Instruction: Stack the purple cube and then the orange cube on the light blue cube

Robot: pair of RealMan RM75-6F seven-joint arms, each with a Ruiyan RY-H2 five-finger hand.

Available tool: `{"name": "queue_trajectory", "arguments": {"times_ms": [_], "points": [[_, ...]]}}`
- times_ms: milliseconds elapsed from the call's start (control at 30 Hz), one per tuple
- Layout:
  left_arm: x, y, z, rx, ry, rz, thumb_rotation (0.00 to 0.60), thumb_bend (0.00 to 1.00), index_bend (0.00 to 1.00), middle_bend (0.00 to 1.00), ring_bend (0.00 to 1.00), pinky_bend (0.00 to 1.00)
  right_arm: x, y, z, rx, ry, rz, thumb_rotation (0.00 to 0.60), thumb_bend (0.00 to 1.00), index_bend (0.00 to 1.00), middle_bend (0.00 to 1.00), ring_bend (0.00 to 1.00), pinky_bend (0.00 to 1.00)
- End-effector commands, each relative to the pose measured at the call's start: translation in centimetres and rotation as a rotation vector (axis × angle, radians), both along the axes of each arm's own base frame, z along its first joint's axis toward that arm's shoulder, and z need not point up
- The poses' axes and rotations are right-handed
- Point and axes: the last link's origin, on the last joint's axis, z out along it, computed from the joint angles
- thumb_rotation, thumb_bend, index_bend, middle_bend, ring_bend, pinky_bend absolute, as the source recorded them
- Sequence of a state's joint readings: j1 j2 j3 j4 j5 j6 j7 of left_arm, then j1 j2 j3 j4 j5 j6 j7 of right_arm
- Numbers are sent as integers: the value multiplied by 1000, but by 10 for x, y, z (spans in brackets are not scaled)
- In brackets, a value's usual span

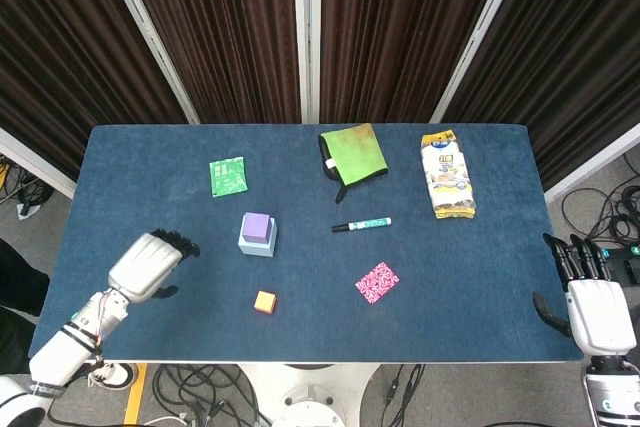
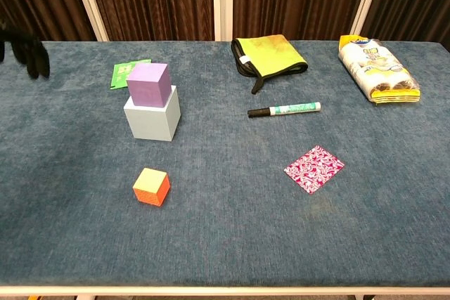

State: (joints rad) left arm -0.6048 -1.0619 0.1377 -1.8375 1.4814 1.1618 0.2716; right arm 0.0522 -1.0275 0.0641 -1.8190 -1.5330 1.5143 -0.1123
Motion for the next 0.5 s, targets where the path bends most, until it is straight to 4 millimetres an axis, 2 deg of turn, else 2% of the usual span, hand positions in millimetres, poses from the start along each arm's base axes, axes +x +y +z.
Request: {"name": "queue_trajectory", "arguments": {"times_ms": [33, 267, 500], "points": [[-7, -19, -17, -70, -54, -13, 600, 118, 452, 524, 395, 439, 0, -1, 1, -2, -2, -2, 600, 273, 20, 132, 0, 0], [8, -30, -52, -131, -133, -78, 600, 123, 458, 531, 406, 454, 0, -2, 0, 5, 0, -6, 600, 272, 20, 132, 0, 0], [23, -27, -92, -162, -168, -126, 600, 135, 458, 530, 409, 462, -1, -2, 2, 0, -9, -7, 600, 272, 20, 139, 0, 0]]}}
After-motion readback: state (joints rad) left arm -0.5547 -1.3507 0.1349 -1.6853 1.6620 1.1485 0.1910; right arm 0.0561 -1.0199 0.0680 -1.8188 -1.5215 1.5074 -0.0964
